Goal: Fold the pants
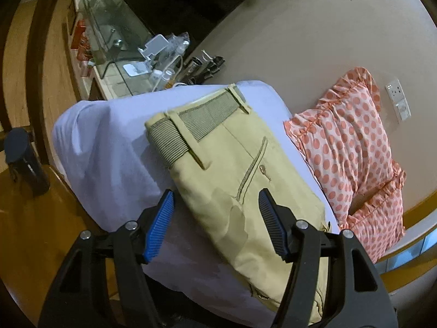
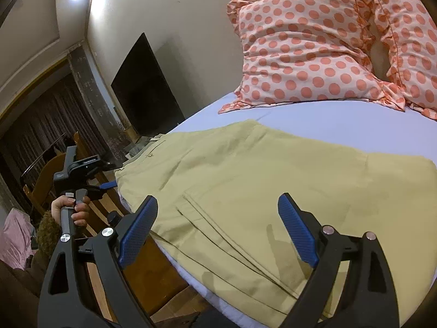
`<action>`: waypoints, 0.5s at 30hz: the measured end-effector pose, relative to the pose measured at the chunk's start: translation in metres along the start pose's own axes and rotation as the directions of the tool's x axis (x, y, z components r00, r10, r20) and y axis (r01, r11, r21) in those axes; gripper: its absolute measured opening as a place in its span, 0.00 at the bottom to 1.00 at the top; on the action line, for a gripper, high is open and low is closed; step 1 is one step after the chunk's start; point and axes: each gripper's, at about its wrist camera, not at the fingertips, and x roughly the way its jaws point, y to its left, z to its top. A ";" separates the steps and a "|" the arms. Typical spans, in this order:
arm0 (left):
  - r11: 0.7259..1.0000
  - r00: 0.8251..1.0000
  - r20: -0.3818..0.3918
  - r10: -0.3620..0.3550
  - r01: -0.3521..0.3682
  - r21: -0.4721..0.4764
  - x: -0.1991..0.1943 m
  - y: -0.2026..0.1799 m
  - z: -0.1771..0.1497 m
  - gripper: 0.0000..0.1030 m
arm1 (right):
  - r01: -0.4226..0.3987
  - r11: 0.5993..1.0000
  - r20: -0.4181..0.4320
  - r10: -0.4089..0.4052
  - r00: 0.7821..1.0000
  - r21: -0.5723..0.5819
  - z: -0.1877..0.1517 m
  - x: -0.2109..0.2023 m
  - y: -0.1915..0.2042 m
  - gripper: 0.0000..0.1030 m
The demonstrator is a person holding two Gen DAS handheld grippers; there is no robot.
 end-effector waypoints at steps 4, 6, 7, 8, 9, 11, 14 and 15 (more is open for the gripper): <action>1.000 1.000 -0.006 -0.023 0.023 -0.018 0.007 -0.001 0.005 0.61 | -0.012 1.000 0.009 0.012 1.000 0.004 0.000 -0.001 -0.001 0.89; 0.999 0.999 -0.021 -0.043 0.042 -0.034 0.016 -0.001 0.013 0.62 | -0.014 1.000 0.007 0.014 1.000 0.012 0.000 0.001 -0.002 0.89; 0.997 0.997 -0.031 -0.064 0.063 -0.050 0.020 0.000 0.017 0.63 | -0.018 1.000 0.005 0.018 1.000 0.018 -0.001 0.001 -0.003 0.89; 0.995 0.996 -0.037 -0.079 0.076 -0.067 0.024 0.001 0.020 0.63 | -0.023 0.999 0.005 0.023 1.000 0.025 -0.002 0.001 -0.004 0.89; 0.992 0.994 -0.043 -0.097 0.093 -0.090 0.028 0.003 0.023 0.62 | -0.026 0.999 0.004 0.025 1.000 0.030 -0.002 0.001 -0.005 0.89; 0.989 0.993 -0.064 -0.099 0.091 -0.114 0.037 0.003 0.027 0.39 | -0.034 0.999 0.006 0.034 0.999 0.039 -0.003 0.000 -0.008 0.89; 0.999 0.995 -0.097 0.011 -0.014 -0.029 0.044 -0.008 0.029 0.12 | -0.036 0.998 0.015 0.036 0.999 0.049 -0.004 -0.004 -0.012 0.89; 0.995 0.993 -0.089 0.080 -0.075 0.059 0.042 -0.025 0.029 0.11 | -0.036 0.998 0.020 0.035 0.999 0.051 -0.004 -0.007 -0.014 0.89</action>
